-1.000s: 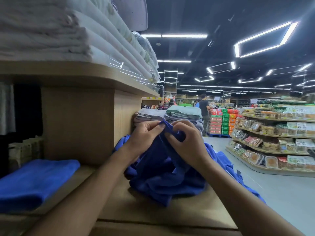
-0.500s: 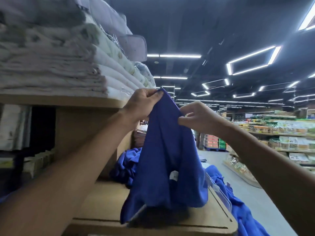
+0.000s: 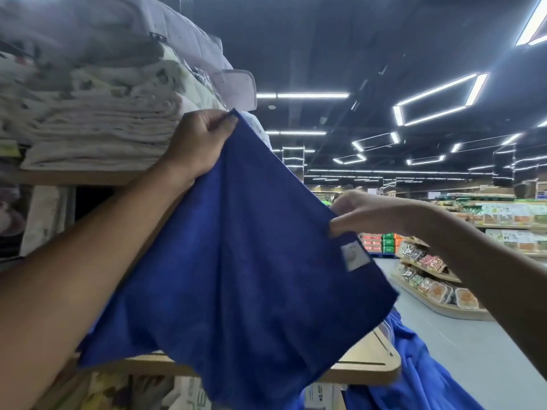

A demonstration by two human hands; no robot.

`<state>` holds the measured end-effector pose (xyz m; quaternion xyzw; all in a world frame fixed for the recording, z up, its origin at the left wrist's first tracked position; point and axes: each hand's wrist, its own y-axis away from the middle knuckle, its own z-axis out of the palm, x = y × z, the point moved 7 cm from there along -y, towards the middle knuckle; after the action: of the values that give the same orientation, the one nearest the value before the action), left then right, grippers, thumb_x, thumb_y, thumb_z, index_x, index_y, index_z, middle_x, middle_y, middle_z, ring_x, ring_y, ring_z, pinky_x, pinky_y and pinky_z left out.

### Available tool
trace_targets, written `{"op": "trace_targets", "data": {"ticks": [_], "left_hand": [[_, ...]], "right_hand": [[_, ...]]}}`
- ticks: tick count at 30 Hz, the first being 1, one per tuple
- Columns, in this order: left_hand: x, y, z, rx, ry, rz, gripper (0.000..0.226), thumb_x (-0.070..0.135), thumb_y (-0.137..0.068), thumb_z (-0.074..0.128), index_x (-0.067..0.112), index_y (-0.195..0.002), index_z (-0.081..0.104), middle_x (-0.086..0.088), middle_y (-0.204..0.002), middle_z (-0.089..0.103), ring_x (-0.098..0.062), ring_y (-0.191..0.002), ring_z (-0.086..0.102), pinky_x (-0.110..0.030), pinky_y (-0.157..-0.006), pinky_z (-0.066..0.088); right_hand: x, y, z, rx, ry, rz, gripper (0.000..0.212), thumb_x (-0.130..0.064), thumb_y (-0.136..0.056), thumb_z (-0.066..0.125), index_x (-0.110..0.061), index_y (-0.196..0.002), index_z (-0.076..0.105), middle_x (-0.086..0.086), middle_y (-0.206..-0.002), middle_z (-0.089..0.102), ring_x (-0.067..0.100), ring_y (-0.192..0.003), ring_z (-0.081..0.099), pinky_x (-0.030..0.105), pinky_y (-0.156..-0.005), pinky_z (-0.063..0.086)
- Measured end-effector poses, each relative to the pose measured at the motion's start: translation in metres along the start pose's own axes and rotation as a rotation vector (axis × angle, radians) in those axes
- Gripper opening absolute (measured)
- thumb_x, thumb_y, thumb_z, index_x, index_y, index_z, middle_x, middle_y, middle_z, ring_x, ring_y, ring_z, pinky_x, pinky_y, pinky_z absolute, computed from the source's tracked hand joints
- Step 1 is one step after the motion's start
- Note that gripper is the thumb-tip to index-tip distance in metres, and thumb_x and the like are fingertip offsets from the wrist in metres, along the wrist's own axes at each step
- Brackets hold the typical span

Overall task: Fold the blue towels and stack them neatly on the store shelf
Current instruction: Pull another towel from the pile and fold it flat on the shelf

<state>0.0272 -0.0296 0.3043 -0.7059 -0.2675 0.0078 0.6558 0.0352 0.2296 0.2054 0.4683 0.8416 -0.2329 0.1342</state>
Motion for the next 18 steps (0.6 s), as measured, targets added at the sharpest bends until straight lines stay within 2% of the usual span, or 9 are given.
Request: {"op": "trace_targets", "data": {"ticks": [1,3,6,8,10,12,14,16,18], "left_hand": [[0.003,0.002,-0.008,0.016,-0.061,0.048,0.025,0.027,-0.102,0.056,0.019,-0.082,0.068,0.022,-0.067,0.062,0.01,-0.066,0.049,-0.021,-0.068,0.042],[0.009,0.009,-0.023,0.038,-0.195,0.136,0.03,0.031,-0.103,0.054,0.025,-0.074,0.058,0.025,-0.057,0.054,0.011,-0.057,0.044,-0.018,-0.062,0.036],[0.011,0.028,-0.04,0.078,-0.402,0.234,0.029,0.041,-0.103,0.049,0.028,-0.077,0.047,0.015,-0.058,0.053,-0.002,-0.054,0.042,-0.03,-0.059,0.028],[0.007,0.04,-0.053,0.118,-0.487,0.265,0.033,0.043,-0.104,0.046,0.02,-0.081,0.05,0.003,-0.058,0.049,-0.01,-0.057,0.04,-0.034,-0.059,0.028],[0.001,0.053,-0.062,0.122,-0.518,0.266,0.033,0.044,-0.105,0.044,0.018,-0.095,0.062,0.004,-0.064,0.051,-0.016,-0.062,0.046,-0.034,-0.061,0.033],[-0.003,0.066,-0.069,0.11,-0.534,0.261,0.033,0.043,-0.106,0.044,0.018,-0.103,0.065,0.007,-0.068,0.05,-0.014,-0.064,0.047,-0.032,-0.062,0.033],[-0.005,0.078,-0.078,0.117,-0.533,0.237,0.03,0.04,-0.106,0.044,0.02,-0.096,0.065,0.006,-0.065,0.052,-0.007,-0.058,0.046,-0.032,-0.06,0.035],[-0.008,0.085,-0.089,0.159,-0.398,0.162,0.029,0.036,-0.106,0.045,0.028,-0.083,0.06,0.013,-0.065,0.059,0.005,-0.058,0.051,-0.022,-0.058,0.039],[-0.017,0.093,-0.096,0.217,-0.182,0.021,0.029,0.037,-0.105,0.048,0.034,-0.078,0.059,0.024,-0.066,0.064,0.012,-0.061,0.055,-0.01,-0.056,0.04]], "right_hand": [[0.004,0.004,0.005,-0.034,-0.009,0.004,0.013,-0.021,-0.083,0.071,-0.01,-0.08,0.078,0.002,-0.083,0.076,0.012,-0.074,0.068,0.033,-0.075,0.052],[0.015,0.01,0.013,-0.095,-0.044,0.02,0.011,-0.02,-0.09,0.073,-0.012,-0.09,0.08,0.001,-0.093,0.079,0.017,-0.084,0.074,0.03,-0.078,0.056],[0.034,0.017,0.019,-0.132,-0.055,0.052,0.017,-0.019,-0.098,0.066,-0.02,-0.089,0.08,-0.004,-0.091,0.078,0.011,-0.083,0.073,0.022,-0.072,0.054],[0.045,0.02,0.02,-0.102,-0.074,0.062,0.013,-0.017,-0.096,0.068,-0.019,-0.086,0.077,-0.004,-0.087,0.075,0.012,-0.081,0.069,0.022,-0.068,0.054],[0.054,0.022,0.018,-0.017,-0.119,0.033,0.007,-0.014,-0.093,0.07,-0.008,-0.095,0.074,0.007,-0.095,0.076,0.022,-0.086,0.07,0.029,-0.072,0.057],[0.059,0.023,0.013,0.099,-0.124,-0.04,0.01,-0.015,-0.089,0.072,-0.01,-0.097,0.076,0.01,-0.095,0.077,0.031,-0.088,0.072,0.039,-0.073,0.061],[0.063,0.026,0.001,0.222,-0.203,-0.109,0.013,-0.015,-0.084,0.075,-0.02,-0.096,0.078,0.008,-0.095,0.077,0.034,-0.092,0.073,0.045,-0.075,0.063],[0.068,0.031,-0.014,0.265,-0.494,-0.205,0.026,-0.014,-0.084,0.076,-0.024,-0.107,0.077,0.01,-0.108,0.077,0.028,-0.101,0.074,0.035,-0.079,0.062],[0.071,0.036,-0.025,0.269,-0.71,-0.287,0.032,-0.019,-0.089,0.076,-0.018,-0.121,0.072,0.011,-0.118,0.074,0.021,-0.105,0.072,0.029,-0.082,0.059]]}}
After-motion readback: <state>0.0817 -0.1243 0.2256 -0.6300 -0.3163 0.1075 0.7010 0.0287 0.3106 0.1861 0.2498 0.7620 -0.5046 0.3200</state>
